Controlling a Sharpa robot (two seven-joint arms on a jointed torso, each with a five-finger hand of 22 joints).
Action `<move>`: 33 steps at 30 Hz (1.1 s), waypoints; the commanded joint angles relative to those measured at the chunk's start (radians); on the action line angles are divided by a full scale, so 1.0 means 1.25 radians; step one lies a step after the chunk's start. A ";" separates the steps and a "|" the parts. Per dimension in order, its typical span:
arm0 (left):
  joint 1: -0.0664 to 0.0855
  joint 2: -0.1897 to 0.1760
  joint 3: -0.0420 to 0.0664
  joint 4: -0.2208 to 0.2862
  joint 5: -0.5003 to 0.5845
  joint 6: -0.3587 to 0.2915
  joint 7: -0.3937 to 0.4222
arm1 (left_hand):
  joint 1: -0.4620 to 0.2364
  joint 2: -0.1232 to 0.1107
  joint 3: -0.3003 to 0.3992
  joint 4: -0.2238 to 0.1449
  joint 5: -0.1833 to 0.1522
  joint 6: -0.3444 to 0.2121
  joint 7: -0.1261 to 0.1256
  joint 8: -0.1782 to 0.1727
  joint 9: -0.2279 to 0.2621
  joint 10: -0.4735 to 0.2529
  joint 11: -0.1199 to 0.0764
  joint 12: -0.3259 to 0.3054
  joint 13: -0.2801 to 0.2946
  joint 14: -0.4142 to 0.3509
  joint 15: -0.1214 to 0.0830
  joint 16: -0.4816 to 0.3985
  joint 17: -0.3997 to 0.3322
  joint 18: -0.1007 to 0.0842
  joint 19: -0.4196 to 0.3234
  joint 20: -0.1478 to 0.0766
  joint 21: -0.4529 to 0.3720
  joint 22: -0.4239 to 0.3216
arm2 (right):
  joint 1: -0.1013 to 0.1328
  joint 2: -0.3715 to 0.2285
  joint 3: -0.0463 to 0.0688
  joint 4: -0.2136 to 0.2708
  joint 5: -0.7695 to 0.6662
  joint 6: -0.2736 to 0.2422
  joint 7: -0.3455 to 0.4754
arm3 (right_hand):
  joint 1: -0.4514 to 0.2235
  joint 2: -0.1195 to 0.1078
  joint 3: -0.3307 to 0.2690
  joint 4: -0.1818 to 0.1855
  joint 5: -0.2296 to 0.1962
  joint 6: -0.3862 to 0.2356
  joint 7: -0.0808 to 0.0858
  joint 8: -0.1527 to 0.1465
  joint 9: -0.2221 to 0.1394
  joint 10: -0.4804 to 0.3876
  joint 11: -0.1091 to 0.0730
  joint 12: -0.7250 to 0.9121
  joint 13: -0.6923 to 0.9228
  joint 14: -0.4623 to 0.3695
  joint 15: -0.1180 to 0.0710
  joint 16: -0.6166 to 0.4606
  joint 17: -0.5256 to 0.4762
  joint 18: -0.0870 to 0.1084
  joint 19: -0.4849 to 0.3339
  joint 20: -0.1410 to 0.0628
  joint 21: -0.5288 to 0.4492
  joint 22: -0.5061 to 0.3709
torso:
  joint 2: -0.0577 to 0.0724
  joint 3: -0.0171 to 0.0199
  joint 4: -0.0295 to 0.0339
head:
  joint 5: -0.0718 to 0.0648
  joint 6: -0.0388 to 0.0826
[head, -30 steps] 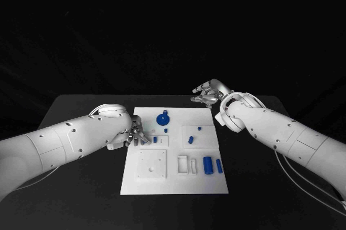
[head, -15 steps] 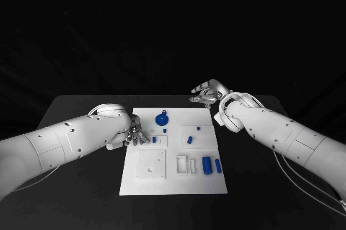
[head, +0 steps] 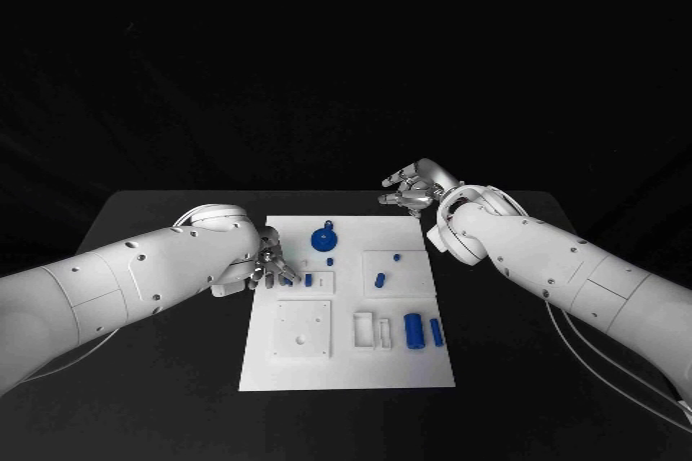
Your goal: Assemble the parts on the task board
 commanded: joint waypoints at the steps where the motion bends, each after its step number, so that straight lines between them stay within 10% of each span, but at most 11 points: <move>1: 0.002 0.002 0.001 0.000 0.011 0.000 -0.002 | -0.004 -0.006 -0.001 0.005 -0.014 -0.003 0.004 0.006 0.001 -0.006 0.002 -0.003 0.002 0.004 0.003 -0.005 -0.001 -0.005 0.007 0.001 -0.006 0.015 | -0.001 0.001 0.000 0.000 -0.003 0.010 0.003 | -0.004 -0.003 0.001 0.001 0.002 -0.001 0.002 -0.003 0.000 -0.003 -0.004 -0.001 0.001 0.001 -0.002 -0.002 0.000 0.006 0.039 -0.002 0.001 0.035 | 0.001 -0.0003 -0.0002 | 0.000 0.000; 14: 0.002 0.003 0.001 -0.006 0.017 0.003 -0.004 | -0.001 -0.005 0.017 0.011 -0.024 -0.012 0.007 0.006 0.000 -0.011 0.003 -0.001 0.002 0.003 0.005 -0.006 -0.004 -0.004 0.007 0.003 -0.009 0.015 | -0.002 0.002 0.000 -0.001 -0.003 0.012 0.003 | -0.004 -0.003 0.001 0.001 0.002 -0.001 0.002 -0.003 0.000 -0.003 -0.004 -0.001 0.001 0.001 -0.002 -0.002 0.000 0.006 0.039 -0.002 0.001 0.035 | 0.000 -0.0005 0.0003 | 0.000 -0.001; 23: 0.002 0.001 0.001 -0.005 0.025 0.000 -0.003 | 0.044 0.045 0.048 -0.030 0.111 -0.026 0.004 0.004 -0.004 -0.018 0.001 -0.002 0.001 0.000 0.004 -0.007 -0.006 -0.005 0.006 0.002 -0.011 0.016 | -0.003 0.002 0.000 -0.002 -0.003 0.013 0.004 | -0.005 -0.002 0.001 0.001 0.002 0.000 0.002 -0.003 0.000 -0.003 -0.004 -0.001 0.000 0.001 -0.002 -0.002 0.000 0.006 0.039 -0.002 0.001 0.034 | 0.000 -0.0007 -0.0003 | 0.000 -0.001; 33: 0.002 0.000 0.001 -0.001 0.031 -0.001 0.001 | 0.027 0.066 0.117 -0.086 0.192 -0.059 0.006 0.044 0.023 -0.026 0.002 0.001 -0.001 -0.006 0.005 -0.005 -0.011 -0.004 0.001 0.003 -0.010 0.016 | -0.004 0.003 0.000 -0.004 -0.007 0.018 0.002 | -0.004 -0.003 0.002 0.001 0.003 -0.001 0.002 -0.003 0.000 -0.003 -0.004 -0.001 0.001 0.001 -0.002 -0.002 0.000 0.006 0.039 -0.002 0.001 0.034 | 0.000 -0.0007 0.0002 | -0.001 -0.001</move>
